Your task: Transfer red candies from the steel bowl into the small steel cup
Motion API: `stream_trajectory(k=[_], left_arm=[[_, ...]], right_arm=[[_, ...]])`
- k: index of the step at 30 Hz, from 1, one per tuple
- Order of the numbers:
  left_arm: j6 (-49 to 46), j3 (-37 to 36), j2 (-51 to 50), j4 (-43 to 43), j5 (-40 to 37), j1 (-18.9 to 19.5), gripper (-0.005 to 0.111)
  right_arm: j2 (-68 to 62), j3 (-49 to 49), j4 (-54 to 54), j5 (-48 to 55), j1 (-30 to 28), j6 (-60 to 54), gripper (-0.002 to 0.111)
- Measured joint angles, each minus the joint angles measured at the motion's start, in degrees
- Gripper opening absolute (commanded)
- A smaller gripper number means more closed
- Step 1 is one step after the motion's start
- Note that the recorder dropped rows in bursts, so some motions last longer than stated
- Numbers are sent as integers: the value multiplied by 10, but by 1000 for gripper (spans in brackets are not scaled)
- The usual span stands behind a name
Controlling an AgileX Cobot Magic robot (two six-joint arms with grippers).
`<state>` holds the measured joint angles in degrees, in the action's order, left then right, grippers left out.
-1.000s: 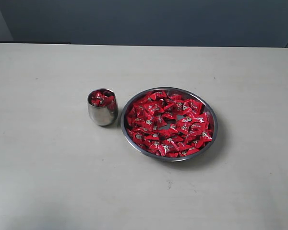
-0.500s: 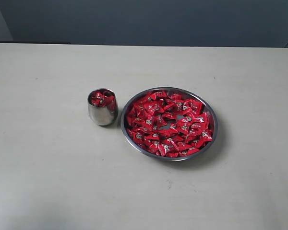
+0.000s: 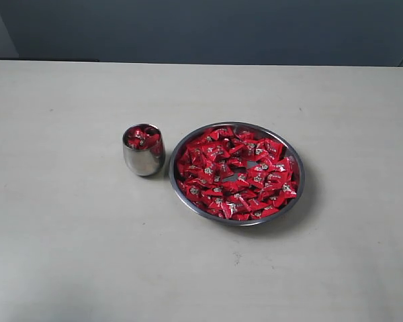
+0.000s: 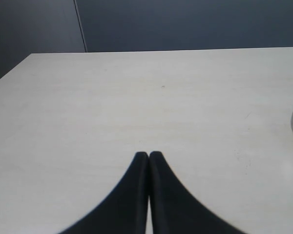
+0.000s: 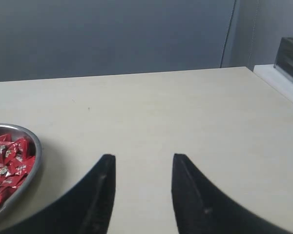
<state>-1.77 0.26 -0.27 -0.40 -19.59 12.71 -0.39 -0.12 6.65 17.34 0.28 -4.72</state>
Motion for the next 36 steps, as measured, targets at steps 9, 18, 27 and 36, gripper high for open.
stream_trajectory(k=[9, 18, 27, 36], left_arm=[[0, 0, 0, 0, 0, 0, 0], [0, 0, 0, 0, 0, 0, 0], [0, 0, 0, 0, 0, 0, 0], [0, 0, 0, 0, 0, 0, 0]], right_arm=[[0, 0, 0, 0, 0, 0, 38], [0, 0, 1, 0, 0, 0, 38], [0, 0, 10, 0, 0, 0, 38], [0, 0, 14, 0, 0, 0, 38]])
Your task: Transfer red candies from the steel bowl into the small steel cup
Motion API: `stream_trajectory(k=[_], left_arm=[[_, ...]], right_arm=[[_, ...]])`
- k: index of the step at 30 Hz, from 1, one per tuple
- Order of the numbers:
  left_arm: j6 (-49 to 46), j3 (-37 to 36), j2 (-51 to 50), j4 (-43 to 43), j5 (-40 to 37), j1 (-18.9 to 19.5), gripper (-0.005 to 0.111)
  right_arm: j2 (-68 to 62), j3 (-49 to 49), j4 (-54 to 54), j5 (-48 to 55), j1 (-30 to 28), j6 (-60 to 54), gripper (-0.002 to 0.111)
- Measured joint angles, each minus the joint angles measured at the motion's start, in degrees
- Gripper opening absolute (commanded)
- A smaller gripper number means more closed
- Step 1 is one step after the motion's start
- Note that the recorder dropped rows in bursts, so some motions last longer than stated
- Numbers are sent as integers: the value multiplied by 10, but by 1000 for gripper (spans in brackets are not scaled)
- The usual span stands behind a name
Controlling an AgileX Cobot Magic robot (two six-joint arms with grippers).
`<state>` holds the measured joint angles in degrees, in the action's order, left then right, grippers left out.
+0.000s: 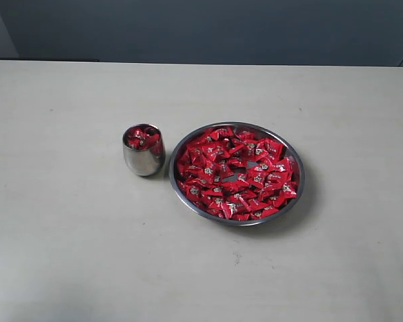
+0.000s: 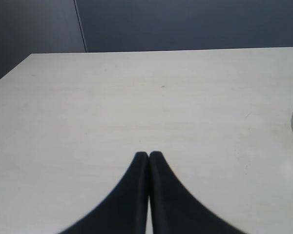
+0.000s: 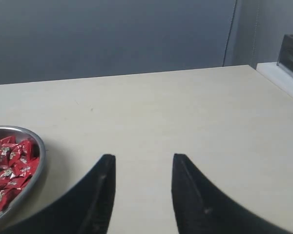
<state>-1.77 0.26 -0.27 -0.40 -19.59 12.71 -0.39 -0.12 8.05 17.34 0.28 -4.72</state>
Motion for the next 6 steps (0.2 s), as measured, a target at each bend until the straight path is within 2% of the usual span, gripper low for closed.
stream_trajectory(k=[6], left_arm=[[0, 0, 0, 0, 0, 0, 0]], right_arm=[[0, 0, 11, 0, 0, 0, 38]])
